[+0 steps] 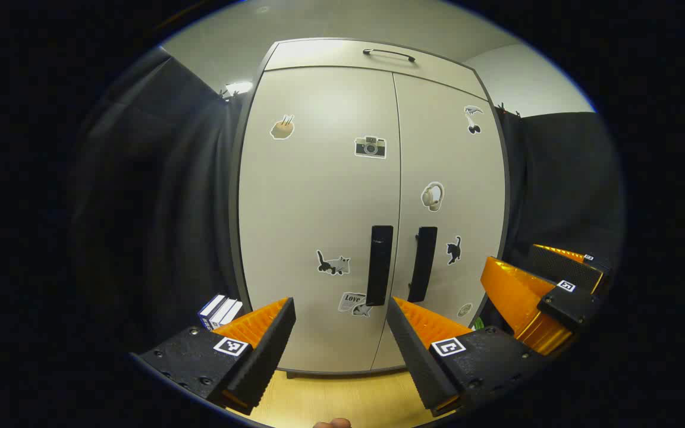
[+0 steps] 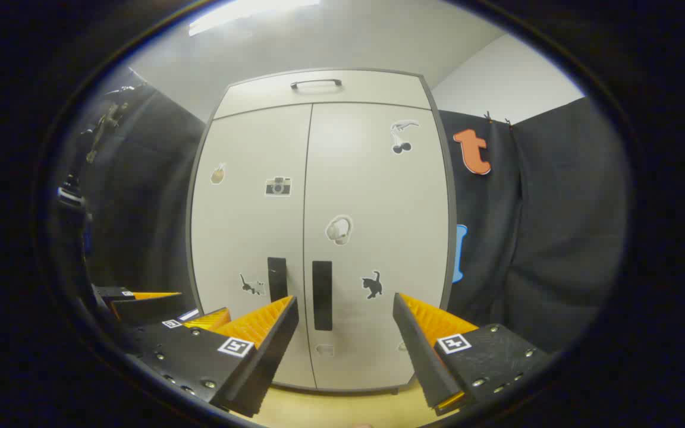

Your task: Open the right door of the double-door shoe cabinet with the right hand, and open the left door with the left hand.

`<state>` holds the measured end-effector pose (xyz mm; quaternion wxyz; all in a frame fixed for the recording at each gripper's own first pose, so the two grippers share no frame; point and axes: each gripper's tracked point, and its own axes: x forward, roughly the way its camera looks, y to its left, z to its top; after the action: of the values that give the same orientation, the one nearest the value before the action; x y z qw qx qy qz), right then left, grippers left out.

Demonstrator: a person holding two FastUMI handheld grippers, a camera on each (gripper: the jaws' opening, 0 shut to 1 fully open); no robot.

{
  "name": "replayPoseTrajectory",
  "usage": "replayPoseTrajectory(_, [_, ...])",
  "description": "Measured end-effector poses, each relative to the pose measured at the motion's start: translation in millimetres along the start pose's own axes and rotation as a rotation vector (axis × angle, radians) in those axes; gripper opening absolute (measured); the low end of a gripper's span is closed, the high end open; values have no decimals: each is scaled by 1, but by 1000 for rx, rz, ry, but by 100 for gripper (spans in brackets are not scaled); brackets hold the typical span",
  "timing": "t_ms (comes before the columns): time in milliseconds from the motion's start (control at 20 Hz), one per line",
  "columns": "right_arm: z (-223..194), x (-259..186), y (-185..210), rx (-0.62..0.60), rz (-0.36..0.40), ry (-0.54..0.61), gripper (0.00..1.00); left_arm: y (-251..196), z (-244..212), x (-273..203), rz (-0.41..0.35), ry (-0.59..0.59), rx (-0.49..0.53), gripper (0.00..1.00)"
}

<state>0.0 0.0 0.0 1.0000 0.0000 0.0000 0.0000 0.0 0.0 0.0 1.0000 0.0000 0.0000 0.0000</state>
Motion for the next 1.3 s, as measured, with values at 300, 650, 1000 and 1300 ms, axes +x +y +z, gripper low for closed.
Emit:
replayPoseTrajectory(300, [1, 3, -4, 18, 1, 7, 96, 1, 1, 5, 5, 0, -7, 96])
replayPoseTrajectory(650, [-4, 10, -5, 18, 13, 14, 96, 1, 0, 9, 14, 3, -4, 96])
replayPoseTrajectory(1000, [-20, 33, 1, 0, 25, 51, 96, 7, -4, 9, 29, 11, -16, 96])
replayPoseTrajectory(1300, [-38, 68, 17, -20, 39, 95, 87, 42, -3, 3, 107, 7, -18, 96])
